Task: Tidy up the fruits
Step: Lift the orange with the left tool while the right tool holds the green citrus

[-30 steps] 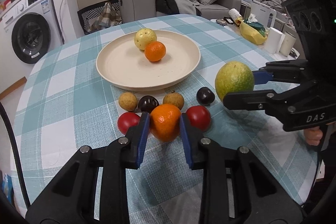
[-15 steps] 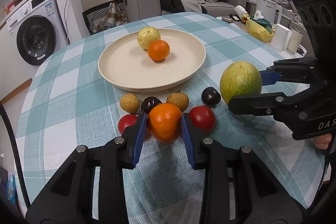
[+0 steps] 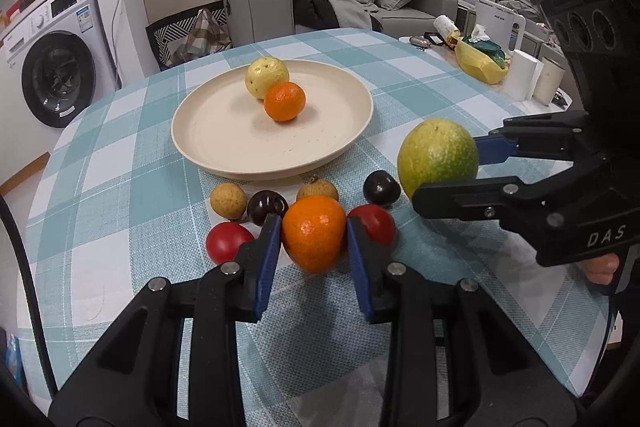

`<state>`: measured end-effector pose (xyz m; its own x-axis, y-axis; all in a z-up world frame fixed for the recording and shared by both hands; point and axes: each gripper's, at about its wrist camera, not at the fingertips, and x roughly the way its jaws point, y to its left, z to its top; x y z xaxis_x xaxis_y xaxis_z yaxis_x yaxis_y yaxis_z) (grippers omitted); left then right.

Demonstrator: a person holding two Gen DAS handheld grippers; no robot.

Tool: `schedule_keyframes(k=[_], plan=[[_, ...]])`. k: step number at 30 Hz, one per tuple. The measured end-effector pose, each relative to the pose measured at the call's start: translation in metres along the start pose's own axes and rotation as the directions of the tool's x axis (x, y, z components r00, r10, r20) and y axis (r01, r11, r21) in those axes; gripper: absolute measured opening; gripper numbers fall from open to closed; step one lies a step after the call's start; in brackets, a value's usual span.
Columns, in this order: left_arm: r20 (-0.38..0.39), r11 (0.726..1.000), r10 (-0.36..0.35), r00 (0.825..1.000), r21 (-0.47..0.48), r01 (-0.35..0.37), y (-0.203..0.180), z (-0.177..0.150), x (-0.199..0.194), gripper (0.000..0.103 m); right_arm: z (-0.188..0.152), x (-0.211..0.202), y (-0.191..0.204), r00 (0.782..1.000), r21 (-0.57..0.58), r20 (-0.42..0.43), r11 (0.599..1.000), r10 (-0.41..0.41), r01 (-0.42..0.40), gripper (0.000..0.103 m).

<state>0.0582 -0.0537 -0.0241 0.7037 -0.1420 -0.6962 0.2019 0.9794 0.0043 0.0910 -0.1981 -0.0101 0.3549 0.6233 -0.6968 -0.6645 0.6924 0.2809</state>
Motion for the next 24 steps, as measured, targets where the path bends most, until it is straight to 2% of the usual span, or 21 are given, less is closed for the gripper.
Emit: schedule_keyframes(k=[11,24], plan=[[0.112,0.998,-0.003,0.994,-0.065,0.01,0.016,0.009,-0.026,0.03,0.004,-0.014,-0.006,0.995,0.034,0.102,0.999,-0.013,0.009,0.051],[0.148,0.994,0.028,0.989,-0.107,-0.013,0.033,0.029,-0.024,0.03,0.017,-0.009,-0.007,0.989,0.043,0.149,0.999,-0.017,0.011,0.051]])
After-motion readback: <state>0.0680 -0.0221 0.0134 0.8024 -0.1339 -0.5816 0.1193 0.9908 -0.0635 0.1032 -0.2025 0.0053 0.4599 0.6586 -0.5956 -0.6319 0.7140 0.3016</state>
